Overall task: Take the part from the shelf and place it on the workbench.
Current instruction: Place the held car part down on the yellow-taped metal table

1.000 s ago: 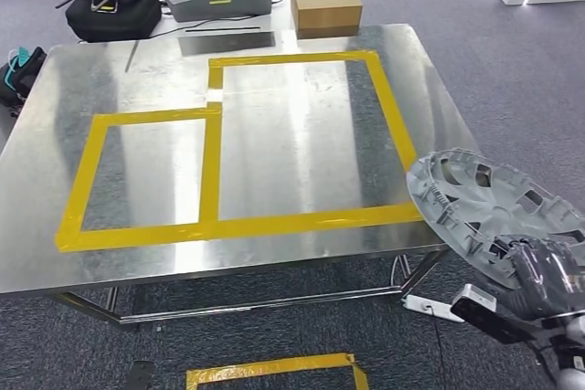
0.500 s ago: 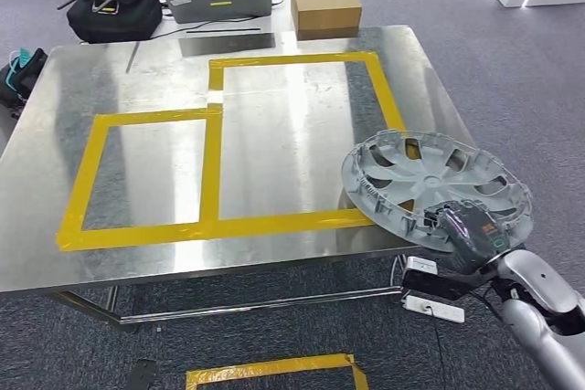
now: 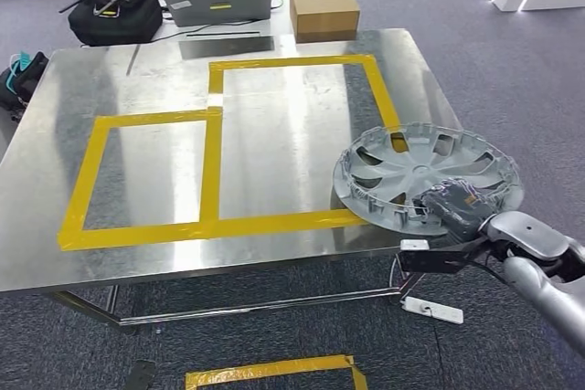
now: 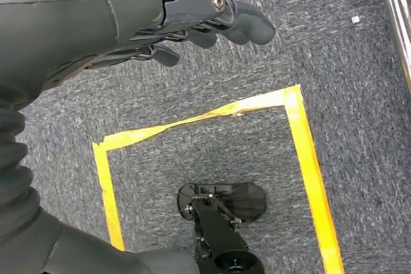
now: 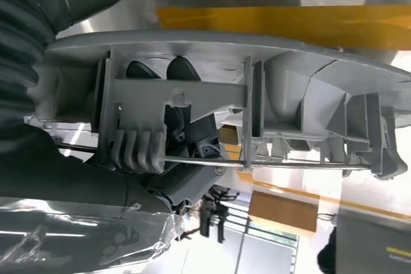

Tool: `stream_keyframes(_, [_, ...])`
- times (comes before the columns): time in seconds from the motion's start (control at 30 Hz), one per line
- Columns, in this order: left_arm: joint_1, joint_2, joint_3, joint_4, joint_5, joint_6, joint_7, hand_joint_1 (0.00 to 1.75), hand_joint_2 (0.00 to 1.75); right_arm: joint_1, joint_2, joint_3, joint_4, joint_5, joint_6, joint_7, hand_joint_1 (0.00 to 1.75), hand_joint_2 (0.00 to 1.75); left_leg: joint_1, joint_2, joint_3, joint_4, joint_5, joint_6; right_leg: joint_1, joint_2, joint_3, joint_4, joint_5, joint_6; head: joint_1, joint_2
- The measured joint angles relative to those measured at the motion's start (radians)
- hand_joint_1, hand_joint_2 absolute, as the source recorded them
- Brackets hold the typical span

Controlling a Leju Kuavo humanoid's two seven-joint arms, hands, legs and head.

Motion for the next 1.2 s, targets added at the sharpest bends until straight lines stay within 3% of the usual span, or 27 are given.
stream_keyframes(0.17, [-0.003,-0.001,-0.014,0.0,0.0,0.0,0.0,0.0,1.75,-0.064,0.061,0.104,0.051,0.093,-0.105,-0.001,1.75,1.75,0.002,0.0,0.001,0.0,0.002,-0.002,0.002,0.001,0.001,0.0,0.001,0.0,0.0,0.0])
stream_keyframes(0.4, [-0.02,-0.002,-0.032,0.0,0.0,0.002,0.002,0.0,1.75,-0.123,0.207,0.214,0.096,0.118,-0.123,-0.009,1.75,1.75,0.004,0.0,0.001,-0.001,0.003,-0.004,0.004,0.0,0.0,0.001,0.002,-0.002,0.0,0.0])
stream_keyframes(0.57, [-0.025,-0.001,-0.037,0.0,0.003,0.006,0.002,0.0,1.75,-0.134,0.267,0.263,0.116,0.117,-0.152,-0.013,1.75,1.75,0.005,-0.001,-0.001,-0.001,0.003,-0.004,0.005,-0.002,0.0,0.001,0.001,-0.003,0.0,0.0])
stream_keyframes(0.8, [-0.025,0.0,-0.041,0.0,0.009,0.007,0.001,0.0,1.75,-0.134,0.288,0.29,0.149,0.136,-0.191,0.0,1.75,1.75,0.005,-0.001,-0.001,-0.001,0.003,-0.004,0.004,-0.002,-0.001,0.0,0.001,-0.004,0.0,0.0])
stream_keyframes(0.97, [-0.022,0.002,-0.046,0.0,0.02,0.008,-0.013,0.0,1.75,-0.111,0.289,0.286,0.199,0.183,-0.243,0.073,1.75,1.75,0.005,-0.001,-0.001,-0.001,0.003,-0.004,0.004,-0.003,-0.002,0.0,0.001,-0.004,0.0,0.0])
stream_keyframes(1.1, [-0.019,0.003,-0.05,0.0,0.025,0.001,-0.025,0.0,1.75,-0.046,0.271,0.219,0.255,0.234,-0.351,0.121,1.75,1.75,0.005,-0.005,-0.002,-0.001,0.003,-0.004,0.004,-0.007,-0.001,0.0,0.001,-0.004,0.0,0.0])
stream_keyframes(1.2, [-0.019,0.003,-0.059,0.0,0.025,-0.004,-0.025,0.0,1.75,0.005,0.255,0.13,0.291,0.266,-0.424,0.112,1.75,1.75,0.004,-0.007,-0.004,-0.001,0.003,-0.004,0.004,-0.008,-0.001,0.0,0.001,-0.004,0.0,0.0])
